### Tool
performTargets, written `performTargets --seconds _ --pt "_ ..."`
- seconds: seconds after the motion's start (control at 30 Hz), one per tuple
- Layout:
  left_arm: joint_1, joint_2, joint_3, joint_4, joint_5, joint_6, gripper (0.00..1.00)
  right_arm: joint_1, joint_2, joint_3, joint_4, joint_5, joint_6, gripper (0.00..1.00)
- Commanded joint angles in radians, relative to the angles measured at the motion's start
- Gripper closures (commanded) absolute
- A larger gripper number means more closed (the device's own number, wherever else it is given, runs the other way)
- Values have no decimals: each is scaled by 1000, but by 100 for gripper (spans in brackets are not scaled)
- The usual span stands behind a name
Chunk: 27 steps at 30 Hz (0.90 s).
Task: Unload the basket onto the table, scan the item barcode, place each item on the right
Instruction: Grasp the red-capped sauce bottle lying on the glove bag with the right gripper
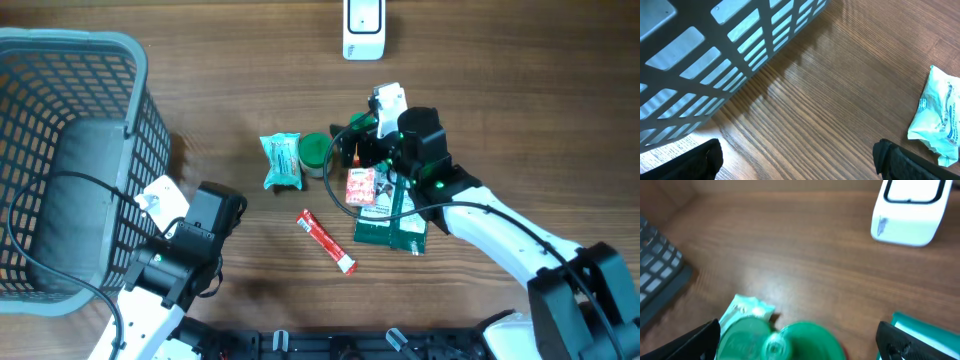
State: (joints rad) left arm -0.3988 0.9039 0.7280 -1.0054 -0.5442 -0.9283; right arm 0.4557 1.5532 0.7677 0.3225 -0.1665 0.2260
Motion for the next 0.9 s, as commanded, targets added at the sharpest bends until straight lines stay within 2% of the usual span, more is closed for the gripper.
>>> performTargets --seconds 0.0,0.07,0.13,0.27,0.43,0.57,0.87 --pt "5 -7 -5 0 -3 8 0 7 35 12 33 39 28 7" --pt "5 -7 -5 0 -3 8 0 8 49 12 25 21 40 19" --pt "5 -7 -5 0 -3 8 0 8 67 12 24 1 54 23" --pt "5 -7 -5 0 -3 8 0 8 78 12 24 1 126 40" --pt "5 -7 -5 0 -3 8 0 6 50 12 7 -120 138 52" --pt "5 -7 -5 0 -3 8 0 -3 -13 12 -66 -198 84 53" --pt "5 -7 -5 0 -3 8 0 -58 -235 12 -332 -156 -63 53"
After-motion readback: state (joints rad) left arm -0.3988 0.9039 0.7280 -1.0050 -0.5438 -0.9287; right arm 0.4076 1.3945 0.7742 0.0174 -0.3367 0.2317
